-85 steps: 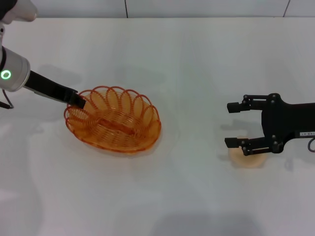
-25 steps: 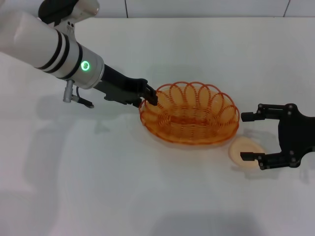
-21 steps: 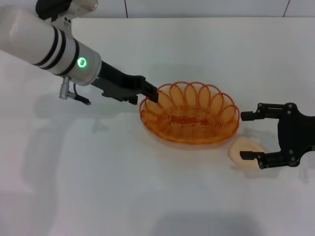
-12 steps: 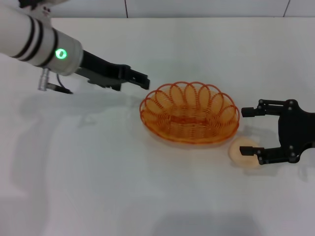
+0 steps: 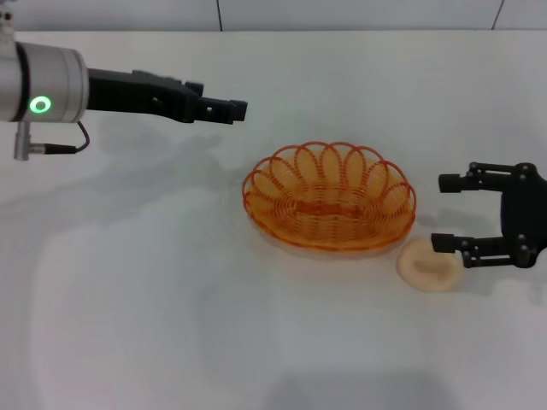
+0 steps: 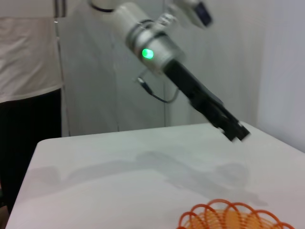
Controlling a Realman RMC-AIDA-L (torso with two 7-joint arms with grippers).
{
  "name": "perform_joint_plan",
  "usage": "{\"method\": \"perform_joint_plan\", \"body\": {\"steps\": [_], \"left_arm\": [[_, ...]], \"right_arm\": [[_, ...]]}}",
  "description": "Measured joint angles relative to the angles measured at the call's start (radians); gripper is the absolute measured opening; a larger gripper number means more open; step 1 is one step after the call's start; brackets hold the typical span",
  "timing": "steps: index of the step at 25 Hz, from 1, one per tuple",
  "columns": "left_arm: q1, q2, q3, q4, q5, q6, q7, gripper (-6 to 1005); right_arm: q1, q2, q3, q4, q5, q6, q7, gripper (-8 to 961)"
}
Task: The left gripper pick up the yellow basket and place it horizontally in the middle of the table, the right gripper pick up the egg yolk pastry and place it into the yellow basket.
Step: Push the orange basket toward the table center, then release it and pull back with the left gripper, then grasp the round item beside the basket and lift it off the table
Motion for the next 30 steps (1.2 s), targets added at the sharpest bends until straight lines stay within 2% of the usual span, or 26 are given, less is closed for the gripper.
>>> {"method": "perform_joint_plan", "body": {"steps": [3,6,13,16,20,24,30], "left_arm": [[0.059,0.009,0.0,0.026,-0.124,0.086,0.205,895],[0.094,0.019,0.001,0.027,-0.182,0.17,0.337,895],[0.159,0.027,-0.005,0.014,-0.153,0.314,0.577,895],[0.208,0.022,-0.04,0.01,-0.145,0.348,0.679,895],[0.258,0.01,-0.147,-0.006,-0.148,0.411,0.789,895],[0.259,0.015,-0.228,-0.084,-0.138,0.421,0.847,894],[0.248,0.024,-0.27,-0.164,-0.127,0.397,0.888,894]], "right_arm": [[-0.023,-0.001,0.0,-0.037,-0.002,0.001,0.05,782],[-0.03,-0.002,0.0,-0.046,-0.009,0.003,0.091,780],[-0.026,-0.002,-0.005,-0.059,-0.076,0.029,0.158,777],[-0.022,-0.003,-0.009,-0.071,-0.105,0.042,0.198,777],[-0.025,0.0,-0.017,-0.114,-0.133,0.028,0.257,777],[-0.022,0.0,-0.057,-0.151,-0.157,0.028,0.32,778],[-0.002,0.001,-0.118,-0.203,-0.206,0.043,0.452,778]]}}
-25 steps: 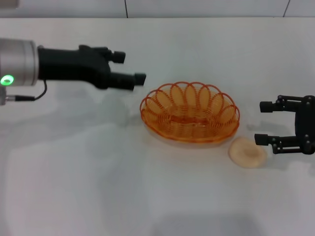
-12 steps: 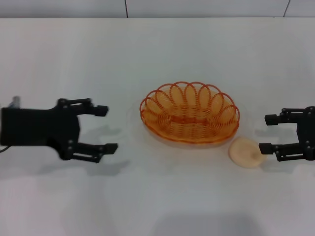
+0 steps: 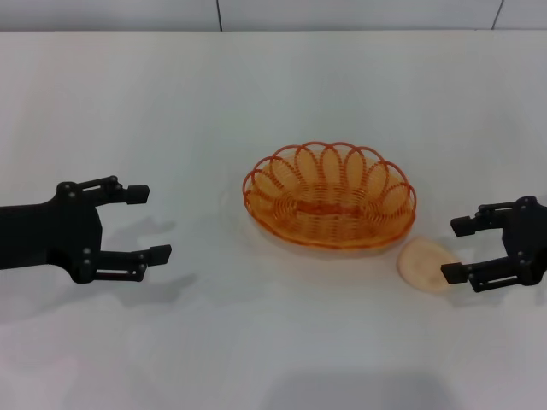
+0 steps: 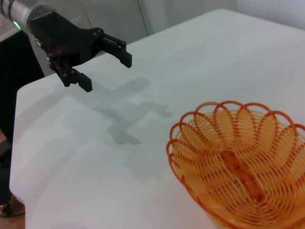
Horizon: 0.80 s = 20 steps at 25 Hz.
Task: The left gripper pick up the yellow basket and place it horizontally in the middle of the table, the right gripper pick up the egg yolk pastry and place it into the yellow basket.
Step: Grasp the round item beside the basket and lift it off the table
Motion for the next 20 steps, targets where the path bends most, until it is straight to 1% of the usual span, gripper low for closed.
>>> {"method": "perform_joint_plan", "body": {"steps": [5,7,8,15,20], "left_arm": [[-0.008,-0.008,-0.001,-0.004,0.02,-0.009,0.0,894],[-0.012,-0.011,-0.001,-0.004,0.022,-0.012,-0.003,894],[-0.013,-0.011,-0.001,-0.004,0.022,-0.013,-0.004,894],[-0.016,-0.023,-0.002,-0.004,0.02,-0.016,-0.005,895],[-0.017,-0.024,-0.006,-0.003,0.018,-0.016,-0.004,895]], "right_arm": [[0.027,0.001,-0.082,-0.009,-0.029,0.055,0.078,771],[0.031,0.002,-0.095,-0.009,-0.038,0.066,0.089,766],[0.041,0.004,-0.122,-0.009,-0.062,0.093,0.117,763],[0.039,0.008,-0.154,-0.005,-0.076,0.151,0.134,744],[0.035,0.008,-0.165,-0.003,-0.077,0.154,0.13,730]]}}
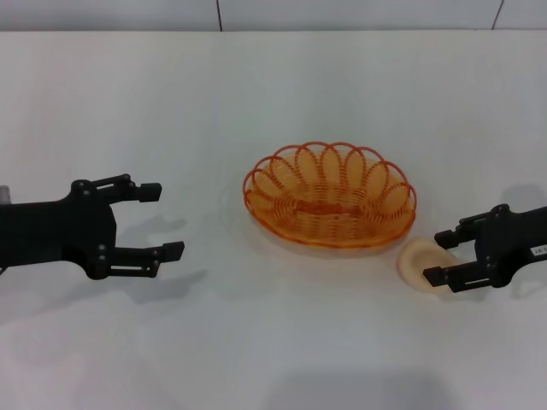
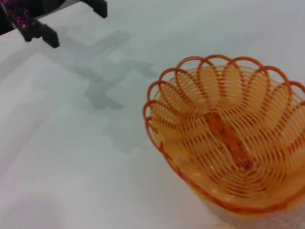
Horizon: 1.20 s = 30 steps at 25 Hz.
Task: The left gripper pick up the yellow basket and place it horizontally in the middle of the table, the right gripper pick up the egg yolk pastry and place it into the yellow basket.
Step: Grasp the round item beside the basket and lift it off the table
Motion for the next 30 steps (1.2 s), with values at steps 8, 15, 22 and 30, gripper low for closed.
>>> {"method": "perform_joint_plan", "body": {"steps": [8,15,22,30], "left_arm": [[0.001,0.0,-0.007,0.002,-0.004,0.0,0.0,894],[0.001,-0.001,-0.007,0.003,-0.005,-0.001,0.004,894],[0.001,0.001,-0.008,0.001,-0.006,-0.005,0.008,895],[0.003,0.0,-0.009,0.0,-0.006,-0.007,0.019,895]], "right_arm": [[-0.008,0.002,-0.016,0.005,0.026,-0.004,-0.054,581],[-0.009,0.002,-0.02,0.005,0.033,0.005,-0.053,266],[-0.01,0.0,-0.01,0.001,0.037,0.016,-0.052,53],[0.002,-0.022,0.142,-0.055,0.037,-0.105,-0.063,39]]}}
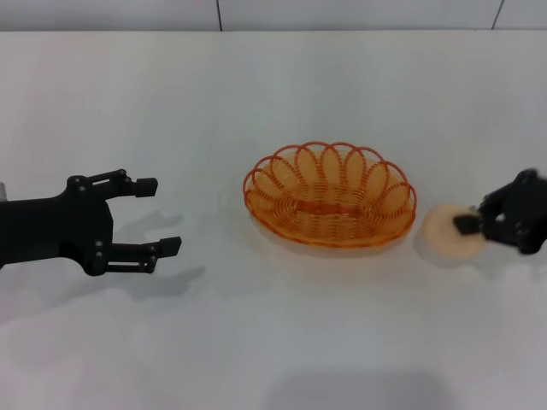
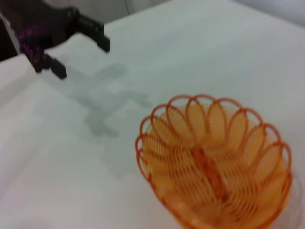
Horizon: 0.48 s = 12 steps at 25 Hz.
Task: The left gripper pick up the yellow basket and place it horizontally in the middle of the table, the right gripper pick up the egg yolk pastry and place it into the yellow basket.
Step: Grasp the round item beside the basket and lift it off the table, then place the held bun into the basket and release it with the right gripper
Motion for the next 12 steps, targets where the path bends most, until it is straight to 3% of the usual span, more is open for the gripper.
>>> {"method": "perform_joint_plan", "body": {"steps": [6,9,12], "left_arm": [[0.006,-0.001,0.0,-0.001,0.0,-0.003,0.018,894],[0.004,-0.004,0.0,-0.001,0.002,-0.004,0.018,894],[-0.005,-0.009,0.0,-0.006,0.003,-0.01,0.021,895]], "right_arm": [[0.033,0.004,0.121,-0.054,0.068,-0.088,-0.056,38],[0.049,0.022,0.105,-0.037,0.131,-0.058,-0.084,38],[0.056,0.029,0.016,0.021,0.225,0.019,-0.118,37]]}}
